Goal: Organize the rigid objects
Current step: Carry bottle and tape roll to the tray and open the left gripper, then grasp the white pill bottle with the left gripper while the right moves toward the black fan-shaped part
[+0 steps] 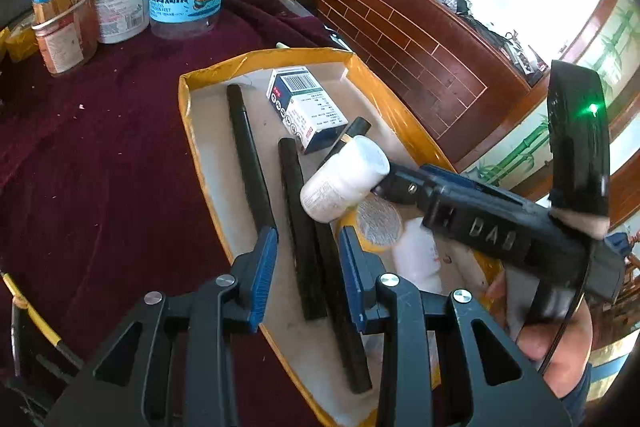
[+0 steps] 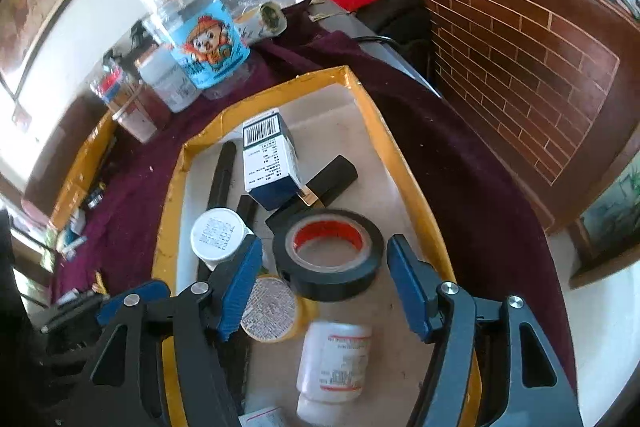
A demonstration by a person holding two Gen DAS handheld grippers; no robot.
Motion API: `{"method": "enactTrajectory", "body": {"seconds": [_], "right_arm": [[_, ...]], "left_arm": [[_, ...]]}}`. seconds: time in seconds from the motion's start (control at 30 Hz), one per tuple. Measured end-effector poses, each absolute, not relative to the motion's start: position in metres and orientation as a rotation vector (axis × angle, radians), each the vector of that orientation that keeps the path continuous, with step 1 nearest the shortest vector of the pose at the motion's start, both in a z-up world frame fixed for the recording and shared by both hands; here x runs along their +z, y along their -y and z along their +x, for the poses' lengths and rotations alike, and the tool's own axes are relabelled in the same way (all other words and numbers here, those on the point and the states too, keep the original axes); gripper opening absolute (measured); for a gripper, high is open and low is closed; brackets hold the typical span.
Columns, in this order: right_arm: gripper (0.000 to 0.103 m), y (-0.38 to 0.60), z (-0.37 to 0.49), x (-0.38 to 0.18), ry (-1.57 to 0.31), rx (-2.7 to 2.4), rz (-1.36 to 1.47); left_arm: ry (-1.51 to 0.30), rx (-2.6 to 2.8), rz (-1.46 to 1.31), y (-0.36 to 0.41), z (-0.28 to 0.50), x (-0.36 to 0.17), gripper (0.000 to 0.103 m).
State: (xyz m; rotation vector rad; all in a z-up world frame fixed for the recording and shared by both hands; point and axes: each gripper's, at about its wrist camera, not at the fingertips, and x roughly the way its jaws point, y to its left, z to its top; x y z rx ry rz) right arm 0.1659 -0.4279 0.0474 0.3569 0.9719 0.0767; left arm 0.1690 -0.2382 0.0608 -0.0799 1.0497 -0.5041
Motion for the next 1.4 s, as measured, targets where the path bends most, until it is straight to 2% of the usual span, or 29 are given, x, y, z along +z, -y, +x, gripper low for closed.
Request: {"method": "enactTrajectory", "body": {"seconds": [0.5,0.93,1.1,1.23,1.4], "right_arm": [[0.06,0.376,0.072,0.098,-0.73,0.19,0.413],[0.06,0.253,0.053,0.057,-0.835,0.392,0.277],[0.06,0.225,0.048,0.032,-0.868,0.438,0.22],[0.06,0.223,0.049,0.017,-0.906,0.438,0.215],[0.06,0.239,0.054,0.008,-0.919,0.49,0.346]], "left_arm": [[-0.967,-0.569,-0.047,0.199,0.1,0.092,0.03],[-0.911,-0.451,-0.076,0.082,0.059,0.094,0.03],[-0.887,-0.267,-0.095,0.017,0.066,0.1,0.036],[-0.913,-0.111,-0.113,-0.037,0.082,0.091,0.052],[-1.015,-0.069,-0.126,-0.063,0.106,0.069,0.052]]}}
